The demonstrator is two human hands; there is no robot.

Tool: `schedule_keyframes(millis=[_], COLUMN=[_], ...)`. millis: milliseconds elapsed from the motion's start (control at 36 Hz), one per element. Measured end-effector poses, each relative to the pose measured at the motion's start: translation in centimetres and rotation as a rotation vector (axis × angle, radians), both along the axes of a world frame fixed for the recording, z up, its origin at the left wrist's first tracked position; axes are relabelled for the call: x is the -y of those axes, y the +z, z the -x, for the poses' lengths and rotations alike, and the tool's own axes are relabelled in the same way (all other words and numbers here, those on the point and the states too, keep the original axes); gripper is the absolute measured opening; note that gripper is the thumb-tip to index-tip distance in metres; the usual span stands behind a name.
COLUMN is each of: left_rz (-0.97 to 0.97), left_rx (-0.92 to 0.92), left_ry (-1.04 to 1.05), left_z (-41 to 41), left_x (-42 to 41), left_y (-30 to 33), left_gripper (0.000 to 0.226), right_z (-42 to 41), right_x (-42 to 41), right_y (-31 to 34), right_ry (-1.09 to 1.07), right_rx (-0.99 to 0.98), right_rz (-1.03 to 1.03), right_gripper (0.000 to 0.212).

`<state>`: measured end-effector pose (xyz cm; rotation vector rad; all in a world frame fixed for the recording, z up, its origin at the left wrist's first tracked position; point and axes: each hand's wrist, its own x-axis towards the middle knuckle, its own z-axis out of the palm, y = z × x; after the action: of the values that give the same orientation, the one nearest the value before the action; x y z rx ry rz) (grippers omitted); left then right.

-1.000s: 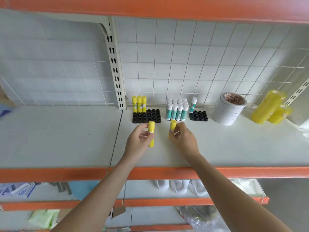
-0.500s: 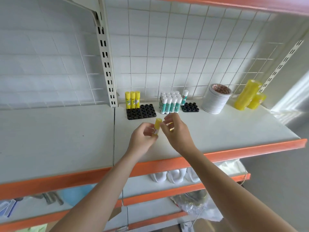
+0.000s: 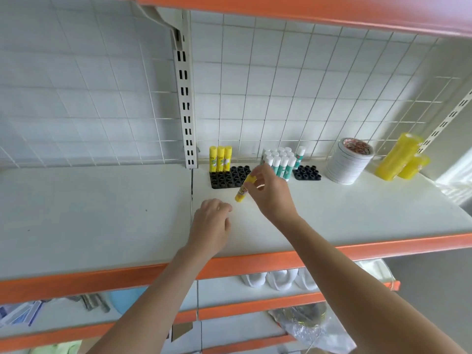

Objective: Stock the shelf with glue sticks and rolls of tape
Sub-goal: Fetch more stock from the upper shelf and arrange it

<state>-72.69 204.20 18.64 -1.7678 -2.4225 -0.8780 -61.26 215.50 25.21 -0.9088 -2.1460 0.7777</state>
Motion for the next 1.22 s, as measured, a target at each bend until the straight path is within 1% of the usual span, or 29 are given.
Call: schedule_keyframes(millis=[83, 194, 333, 389, 472, 694, 972, 1056, 1111, 1222], left_rz=[0.055, 0.056, 0.045, 0.031, 0.010, 0.005, -0.021, -0.027, -0.022, -0.010], left_rx=[-0.088, -0.165, -0.221, -0.242, -0.249, -0.274, -0.275, -0.263, -0.252, -0.255], left_ry=[0.040, 0.047, 0.054, 0.060, 0.068, 0.086, 0.087, 0.087, 0.084, 0.088], left_z=[0.3, 0.2, 0.3, 0.3, 0.3, 0.3, 0.4, 0.4, 0.5, 0.4], left_x=[-0.1, -0.3, -0.7, -0.7, -0.9, -0.9, -1.0, -1.1, -1.1, -1.1], left_y=[-0.4, -0.9, -1.4, -1.6, -1.8, -1.7, -1.9, -2.0, -2.2, -2.2], left_gripper=[0.023, 0.016, 0.033, 0.035, 0.034, 0.028, 0.030, 0.023, 0.016, 0.017], right_z=[1.2, 2.6, 4.3, 4.9, 5.7, 8.0, 8.6, 8.8, 8.9, 8.8], right_x=[-0.6, -1.9, -4.2, -5.0, -6.0, -7.1, -8.2, -8.3, -8.3, -8.3], right_y=[0.1, 0.5, 1.2, 1.4, 1.6, 1.3, 0.4, 0.1, 0.1, 0.0], right_ry=[0.003, 0.006, -0.034, -0.045, -0.039, -0.036, -0.031, -0.017, -0.017, -0.041], right_rx=[0.008, 0.025, 0.059, 0.085, 0.111, 0.181, 0.243, 0.269, 0.294, 0.347], right_rz=[-0.052, -0.147, -0.219, -0.248, -0.261, -0.204, -0.209, -0.215, -0.238, -0.319], right_gripper=[0.014, 0.013, 0.011, 0.010, 0.010, 0.011, 0.013, 0.011, 0.014, 0.031])
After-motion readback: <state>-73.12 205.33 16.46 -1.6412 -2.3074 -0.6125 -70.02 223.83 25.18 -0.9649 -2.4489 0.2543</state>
